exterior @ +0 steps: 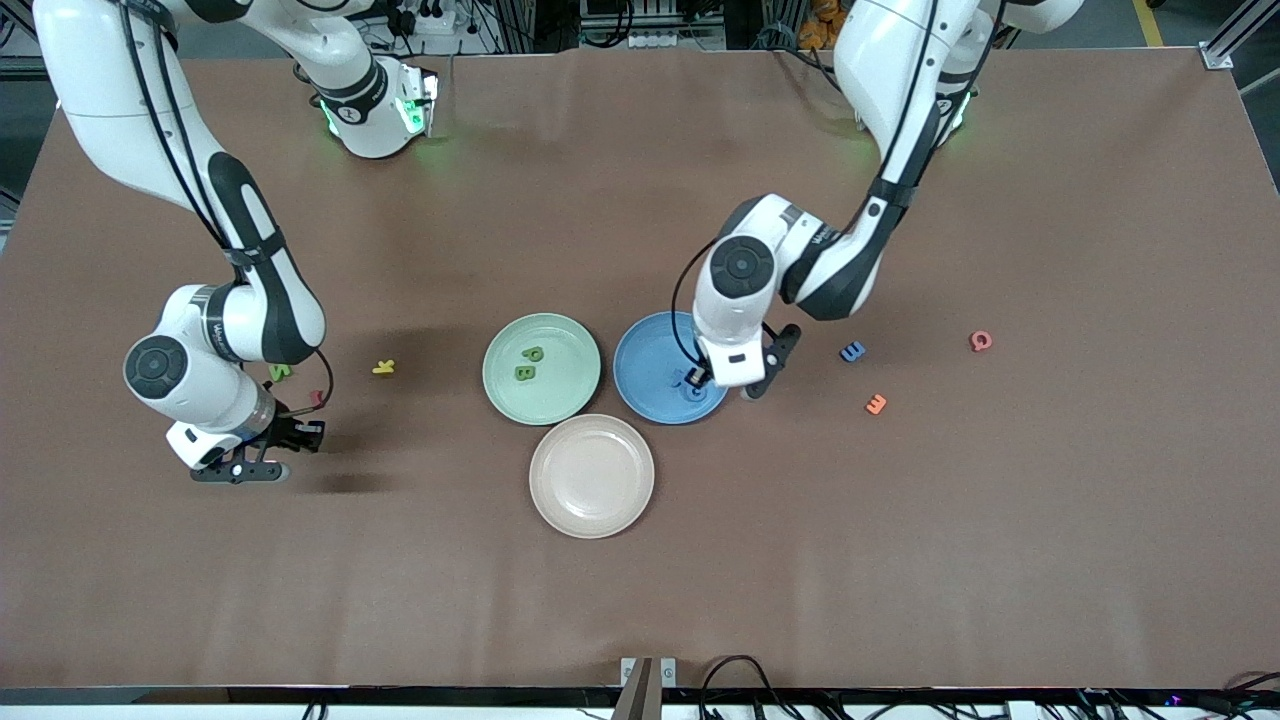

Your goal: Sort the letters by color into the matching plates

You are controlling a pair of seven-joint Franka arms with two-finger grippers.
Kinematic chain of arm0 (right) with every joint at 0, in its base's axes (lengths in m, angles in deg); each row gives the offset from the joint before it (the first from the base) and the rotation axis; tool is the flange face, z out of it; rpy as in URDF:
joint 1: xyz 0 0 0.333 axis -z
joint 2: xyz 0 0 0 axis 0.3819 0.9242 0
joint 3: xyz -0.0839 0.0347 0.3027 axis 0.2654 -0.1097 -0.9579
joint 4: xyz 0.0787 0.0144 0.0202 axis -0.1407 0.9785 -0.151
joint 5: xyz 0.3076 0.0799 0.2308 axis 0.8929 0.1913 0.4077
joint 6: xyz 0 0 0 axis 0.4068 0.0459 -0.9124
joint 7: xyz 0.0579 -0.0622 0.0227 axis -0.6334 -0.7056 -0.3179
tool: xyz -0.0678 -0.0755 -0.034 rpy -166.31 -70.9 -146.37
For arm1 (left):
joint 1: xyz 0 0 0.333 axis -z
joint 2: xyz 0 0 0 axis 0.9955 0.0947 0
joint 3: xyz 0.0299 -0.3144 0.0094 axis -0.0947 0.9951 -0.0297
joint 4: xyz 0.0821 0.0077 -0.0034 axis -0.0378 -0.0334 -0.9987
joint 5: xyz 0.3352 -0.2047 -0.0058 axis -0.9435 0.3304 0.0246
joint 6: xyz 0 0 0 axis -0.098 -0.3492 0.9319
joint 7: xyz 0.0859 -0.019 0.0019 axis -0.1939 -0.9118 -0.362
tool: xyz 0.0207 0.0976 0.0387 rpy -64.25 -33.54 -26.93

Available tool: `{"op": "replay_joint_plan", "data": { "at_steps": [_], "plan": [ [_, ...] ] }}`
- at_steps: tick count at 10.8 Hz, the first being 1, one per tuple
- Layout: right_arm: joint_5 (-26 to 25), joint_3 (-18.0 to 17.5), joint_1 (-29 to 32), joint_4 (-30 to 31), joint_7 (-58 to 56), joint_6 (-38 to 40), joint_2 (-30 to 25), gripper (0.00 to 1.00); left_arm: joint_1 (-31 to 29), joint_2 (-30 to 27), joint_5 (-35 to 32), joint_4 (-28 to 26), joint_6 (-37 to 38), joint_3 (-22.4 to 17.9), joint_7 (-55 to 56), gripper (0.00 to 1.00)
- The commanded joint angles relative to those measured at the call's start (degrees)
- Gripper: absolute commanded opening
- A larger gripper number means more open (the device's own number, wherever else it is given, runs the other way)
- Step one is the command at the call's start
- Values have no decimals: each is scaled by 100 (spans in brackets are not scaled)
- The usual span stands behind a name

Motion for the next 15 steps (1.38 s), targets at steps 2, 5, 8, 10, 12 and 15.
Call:
{"op": "replay_joint_plan", "data": {
  "at_steps": [2, 5, 8, 10, 12, 15],
  "plan": [
    [1000, -52, -232, 77, 728, 535, -459, 17, 266, 15, -872, -12, 72, -36, 118, 100],
    [1010, -52, -670, 77, 2038, 808, -574, 17, 178, -20, -925, -82, 116, -44, -74, 100],
    [1360, -52, -1207, 77, 2996, 808, -548, 17, -189, -161, -933, -257, 283, -62, -1092, 100],
    [1667, -43, -1567, 77, 3393, 764, -548, 17, -497, -310, -934, -467, 345, -62, -1742, 100],
    [1765, -43, -1831, 51, 3928, 764, -530, 17, -823, -547, -934, -731, 345, -53, -2331, 100],
    [1774, -43, -2305, 42, 4580, 773, -504, 17, -1025, -636, -934, -969, 345, -53, -2894, 100]
  ]
}}
